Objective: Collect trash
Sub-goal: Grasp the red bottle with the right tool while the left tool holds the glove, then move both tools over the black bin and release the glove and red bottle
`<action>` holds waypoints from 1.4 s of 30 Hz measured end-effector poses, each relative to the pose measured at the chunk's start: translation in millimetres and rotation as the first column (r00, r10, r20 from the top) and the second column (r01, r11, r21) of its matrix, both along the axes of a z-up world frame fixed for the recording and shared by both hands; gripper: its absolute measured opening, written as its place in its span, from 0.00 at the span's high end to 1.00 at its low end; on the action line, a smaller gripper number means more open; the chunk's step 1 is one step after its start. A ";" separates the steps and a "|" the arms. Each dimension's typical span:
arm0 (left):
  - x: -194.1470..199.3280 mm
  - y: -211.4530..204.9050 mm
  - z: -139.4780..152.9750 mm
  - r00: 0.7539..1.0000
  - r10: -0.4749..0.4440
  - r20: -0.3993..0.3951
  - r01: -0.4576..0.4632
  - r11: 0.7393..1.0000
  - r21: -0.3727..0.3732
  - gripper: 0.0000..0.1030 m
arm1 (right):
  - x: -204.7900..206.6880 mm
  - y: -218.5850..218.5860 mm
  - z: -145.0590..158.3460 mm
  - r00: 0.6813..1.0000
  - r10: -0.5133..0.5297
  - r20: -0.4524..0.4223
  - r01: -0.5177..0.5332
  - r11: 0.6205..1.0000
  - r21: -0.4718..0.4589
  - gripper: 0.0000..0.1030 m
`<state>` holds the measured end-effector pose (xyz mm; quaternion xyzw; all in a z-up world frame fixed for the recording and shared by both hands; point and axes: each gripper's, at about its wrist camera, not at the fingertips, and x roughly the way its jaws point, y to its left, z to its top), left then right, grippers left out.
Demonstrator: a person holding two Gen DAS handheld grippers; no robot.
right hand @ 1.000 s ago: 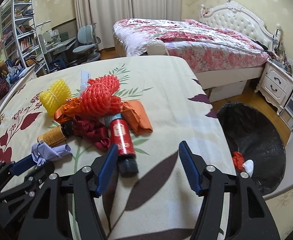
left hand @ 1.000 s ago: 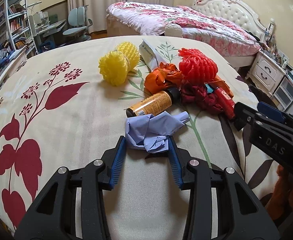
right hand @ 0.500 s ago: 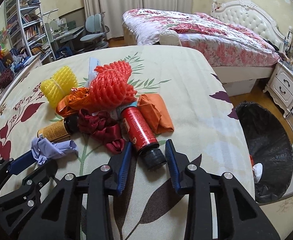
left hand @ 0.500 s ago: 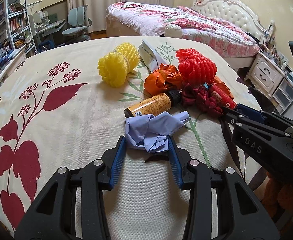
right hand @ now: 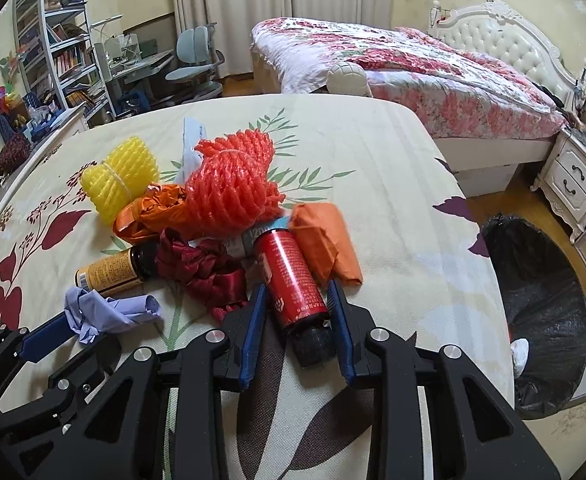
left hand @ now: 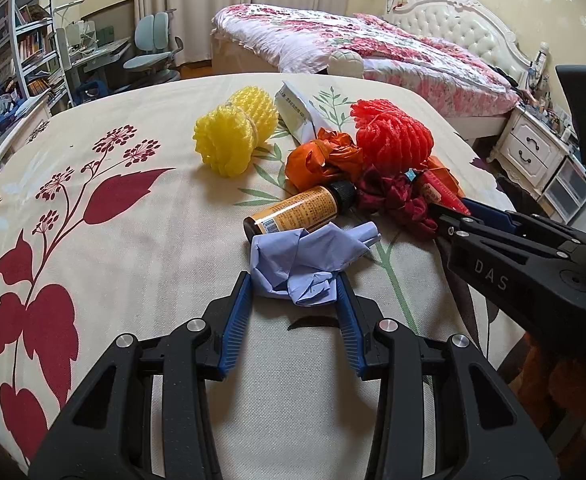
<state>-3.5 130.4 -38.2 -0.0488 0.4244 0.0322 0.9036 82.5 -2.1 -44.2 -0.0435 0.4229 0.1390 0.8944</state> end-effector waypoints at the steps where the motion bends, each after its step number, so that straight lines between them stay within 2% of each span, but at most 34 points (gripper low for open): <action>1: 0.5 -0.4 0.6 1.000 -0.001 0.001 0.001 1.000 -0.003 0.61 | -1.1 -0.7 -0.2 1.000 0.000 -0.002 0.000 1.000 0.005 0.71; 14: -5.1 -4.6 5.2 1.000 -0.013 0.017 0.014 1.000 -0.024 0.61 | -25.1 -27.2 3.7 0.999 -0.051 0.011 0.050 0.998 0.041 0.73; 26: -8.7 -27.9 22.3 0.996 -0.065 0.062 0.067 0.997 -0.029 0.61 | -37.2 -63.4 17.8 0.991 -0.122 0.050 0.118 0.990 0.074 0.73; 34: 6.5 -62.7 34.6 0.986 -0.141 0.093 0.144 0.989 -0.029 0.61 | -37.8 -98.8 30.7 0.975 -0.205 0.090 0.197 0.977 0.085 0.73; 42: 31.1 -116.3 44.0 0.963 -0.236 0.130 0.241 0.970 -0.024 0.61 | -29.2 -147.4 34.8 0.941 -0.317 0.115 0.309 0.947 0.082 0.73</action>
